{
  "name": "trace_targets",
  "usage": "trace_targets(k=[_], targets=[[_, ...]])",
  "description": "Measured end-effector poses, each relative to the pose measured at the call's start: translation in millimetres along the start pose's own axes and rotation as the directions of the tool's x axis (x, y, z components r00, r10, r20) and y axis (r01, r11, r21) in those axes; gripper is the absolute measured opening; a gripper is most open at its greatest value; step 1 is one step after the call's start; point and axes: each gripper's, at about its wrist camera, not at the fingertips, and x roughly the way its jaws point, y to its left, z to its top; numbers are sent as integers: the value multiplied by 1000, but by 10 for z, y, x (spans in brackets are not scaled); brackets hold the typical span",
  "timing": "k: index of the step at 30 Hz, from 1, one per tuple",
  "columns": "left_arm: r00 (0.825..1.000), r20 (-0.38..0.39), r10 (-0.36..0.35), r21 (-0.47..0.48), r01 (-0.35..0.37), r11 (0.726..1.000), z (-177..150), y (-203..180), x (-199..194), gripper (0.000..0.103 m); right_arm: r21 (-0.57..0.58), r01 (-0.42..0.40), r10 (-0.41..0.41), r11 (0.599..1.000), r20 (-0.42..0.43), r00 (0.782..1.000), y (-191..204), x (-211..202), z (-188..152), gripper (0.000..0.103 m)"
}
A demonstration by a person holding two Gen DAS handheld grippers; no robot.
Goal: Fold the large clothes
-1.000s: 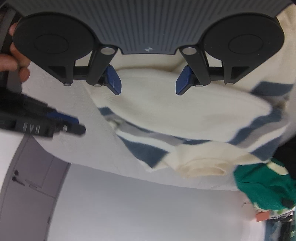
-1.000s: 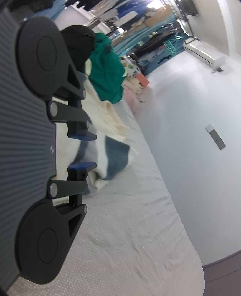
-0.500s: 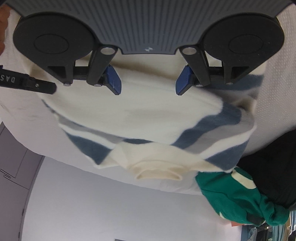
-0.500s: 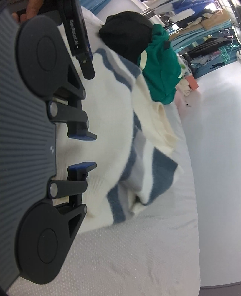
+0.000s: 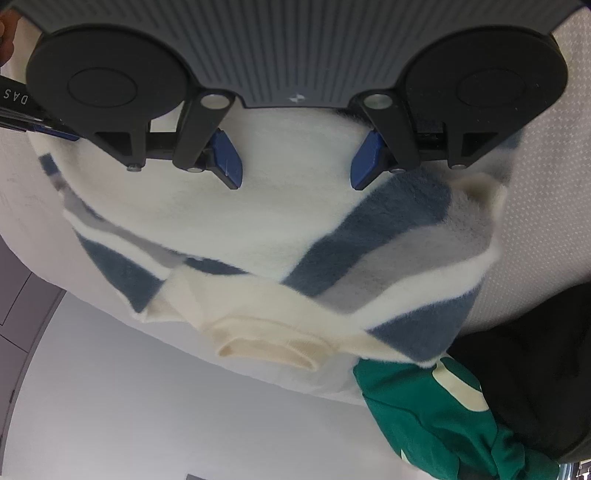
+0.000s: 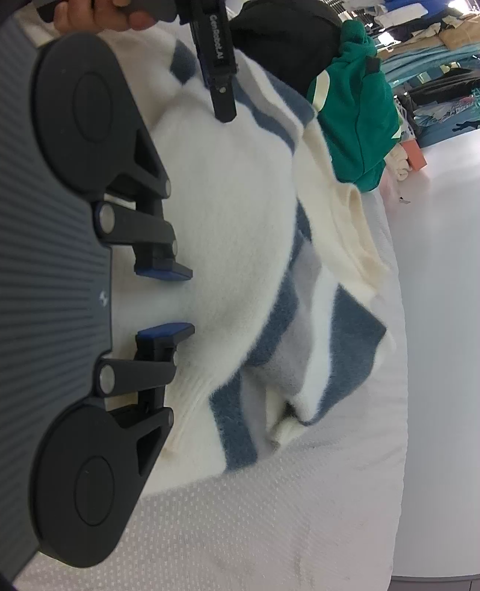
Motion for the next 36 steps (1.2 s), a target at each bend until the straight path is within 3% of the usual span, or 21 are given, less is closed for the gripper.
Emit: trace_targets(k=[5,13,21,24,27,30,32,34,36], targets=[[1000,-20,0,-26,0,1000,16,87,153,70,37,-7,8,999,-19,1000,-26,141,90,29],[1000,-18,-8,-28,7,1000,45,68,-10,70,57,-9,10,998,-18,1000,-46,85,76,27],[999,-6,-34,-80,33,996,-153,65,-622,70,81,-7,10,997,-33,999,-49,-228,22,29],[1000,-8,-28,-72,27,997,-230,15,-839,70,18,29,-28,999,-36,999,30,-438,10,30],[1000,14,-15,-36,16,999,-269,-65,-1087,70,54,-29,32,998,-60,998,13,-656,3,30],[1000,21,-18,-11,18,1000,-357,-103,-1320,70,52,-39,43,998,-65,997,14,-883,-63,30],[1000,24,-16,16,16,1000,-446,-102,-1458,70,59,-45,50,997,-91,995,-14,-995,-129,30],[999,32,30,55,-31,998,-554,-78,-1563,70,78,-59,69,995,-141,988,-57,-1081,-206,30],[999,3,50,38,-50,998,-632,-9,-1607,70,57,-45,55,997,-196,979,-74,-1146,-265,30]])
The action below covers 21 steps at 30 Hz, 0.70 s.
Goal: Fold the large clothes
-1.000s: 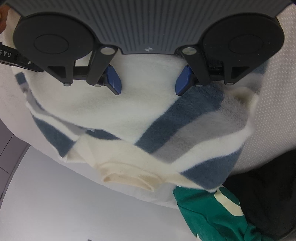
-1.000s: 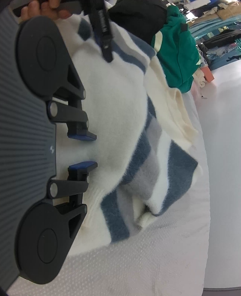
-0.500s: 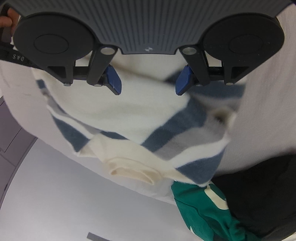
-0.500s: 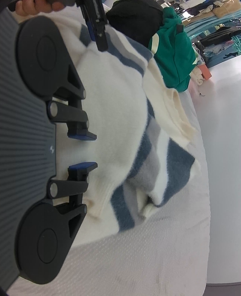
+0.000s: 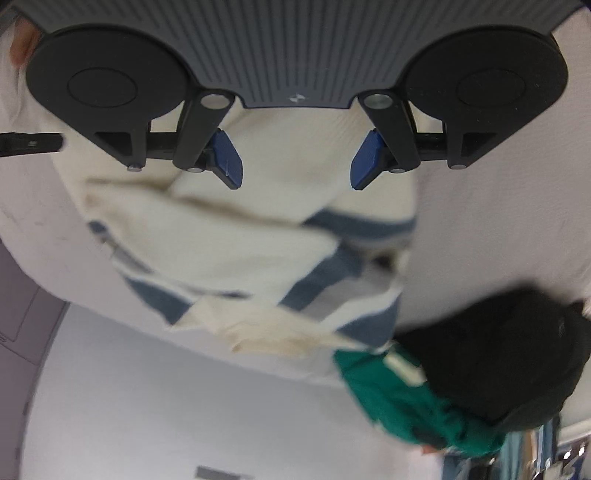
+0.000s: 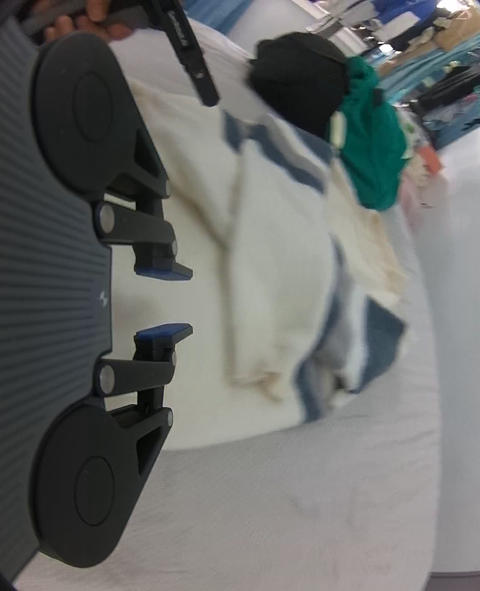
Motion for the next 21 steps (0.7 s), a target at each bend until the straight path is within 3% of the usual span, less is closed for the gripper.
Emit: trace_targets(k=[8,12,16,19,21], targets=[[989,-133,-56,-160,34,987,-255,402,-216,70,29,6,-1,1000,-144,990,-102,-150,-99,30],[980,-197,-19,-206,-23,978,-437,663,-346,70,101,14,7,995,-207,978,-259,-41,-150,29],[978,-207,-10,-332,-61,941,-519,939,-394,70,191,41,8,981,-246,969,-405,46,-145,27],[974,-225,2,-406,-96,909,-541,1084,-336,70,222,65,-5,973,-262,965,-463,103,-150,42],[973,-230,-7,-453,-101,886,-554,1194,-321,70,249,61,7,967,-263,965,-502,127,-161,59]])
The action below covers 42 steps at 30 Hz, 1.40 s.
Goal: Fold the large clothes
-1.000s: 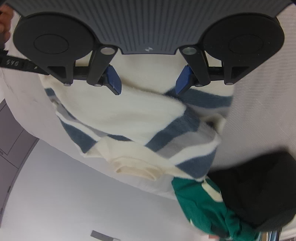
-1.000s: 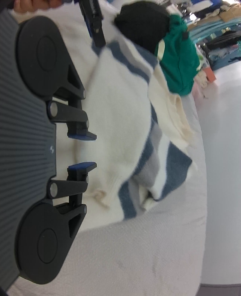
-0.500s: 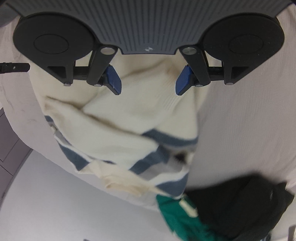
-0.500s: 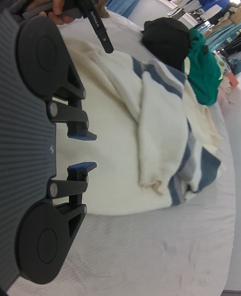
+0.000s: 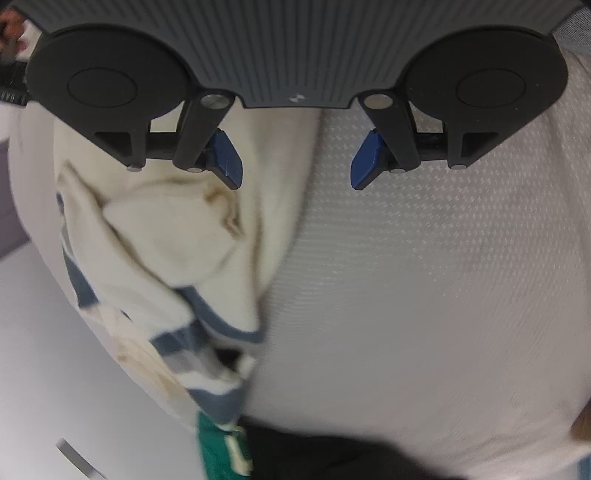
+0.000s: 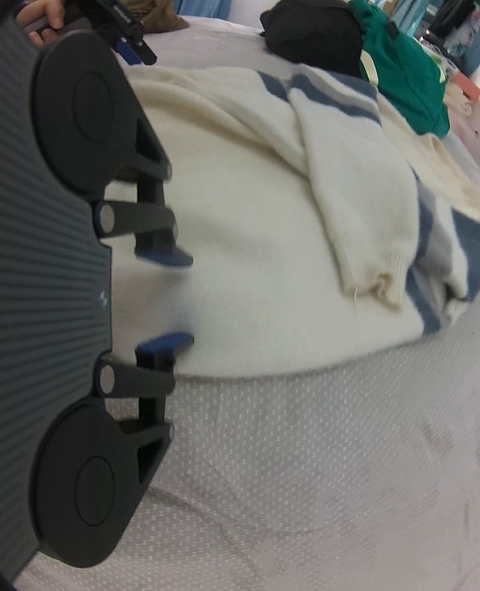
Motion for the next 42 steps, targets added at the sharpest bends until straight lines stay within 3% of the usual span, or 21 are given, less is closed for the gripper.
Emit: trace_targets(k=[2,5,9,13,15,19,22,25,27,29,31,34,38,40,42], targets=[[1000,-11,4,-41,-4,999,28,74,26,70,38,-30,31,999,-5,1000,-61,30,10,70],[998,-57,-35,-74,31,997,24,121,100,70,95,-17,15,995,30,999,-128,19,23,70],[994,-94,-63,-39,60,997,-25,10,166,70,126,52,-66,991,112,992,-149,-79,43,75],[987,-136,-86,-25,83,996,-56,-54,243,70,191,61,-75,980,67,995,-282,48,84,76],[982,-154,-113,-41,108,993,-56,-38,258,70,197,31,-35,980,14,999,-285,151,111,83],[958,-185,-218,-122,198,973,-60,37,289,70,177,-49,58,983,-47,997,-246,210,98,84],[929,-158,-334,-200,301,932,-56,109,281,70,152,-192,206,969,-83,975,-174,202,42,83],[907,-128,-402,-223,368,903,-86,117,233,71,115,-309,317,944,-51,947,-120,95,-23,83],[905,-133,-405,-206,374,904,-112,78,213,71,107,-385,389,917,-21,921,-117,33,-70,83],[909,-148,-389,-189,360,914,-152,31,216,70,93,-400,404,912,-27,915,-89,18,-91,83],[916,-163,-368,-186,337,923,-191,8,235,70,74,-387,391,919,-44,919,-32,13,-103,83],[929,-223,-295,-166,262,951,-261,-24,290,71,63,-291,297,955,-139,945,58,158,-127,82],[931,-271,-245,-113,222,969,-330,-142,330,70,-12,-183,176,983,-215,961,213,285,-188,76],[933,-274,-232,-105,211,972,-353,-184,345,70,-41,-181,166,983,-237,957,267,309,-242,61],[937,-264,-228,-105,207,973,-363,-212,344,64,-60,-158,142,986,-212,967,292,289,-246,37]])
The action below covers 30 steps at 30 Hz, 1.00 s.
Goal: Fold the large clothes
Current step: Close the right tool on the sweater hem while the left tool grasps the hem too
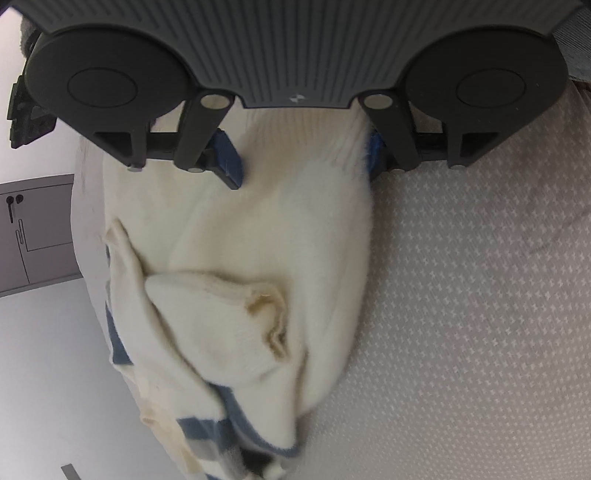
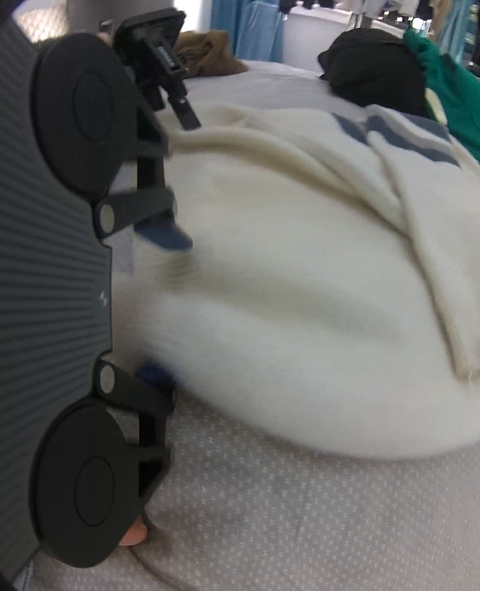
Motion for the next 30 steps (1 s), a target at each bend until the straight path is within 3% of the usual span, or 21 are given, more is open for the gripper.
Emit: trace_targets(k=[4,7,13,20,23,26,30], targets=[[999,45,-24,-39,26,999,-21,18,-44,26,0,-11,11,1000,77,997,-35,-170,-43,21],[990,124,-74,-64,82,995,14,114,-194,14,-21,-52,55,998,157,986,-31,-360,-99,18],[948,265,-176,-40,193,980,60,107,-607,9,-14,-222,215,975,311,926,-200,-828,-152,16],[900,351,-260,-4,279,960,94,25,-1090,8,-58,-378,364,924,438,822,-294,-1201,-172,15],[871,389,-300,17,319,948,21,9,-1205,8,-65,-406,391,912,445,806,-246,-1251,-127,15],[859,409,-307,22,327,945,-65,11,-1314,8,-77,-427,411,901,470,781,-245,-1383,-156,14],[848,427,-312,27,334,942,-211,39,-1493,7,-104,-438,433,893,468,771,-252,-1500,-262,14]])
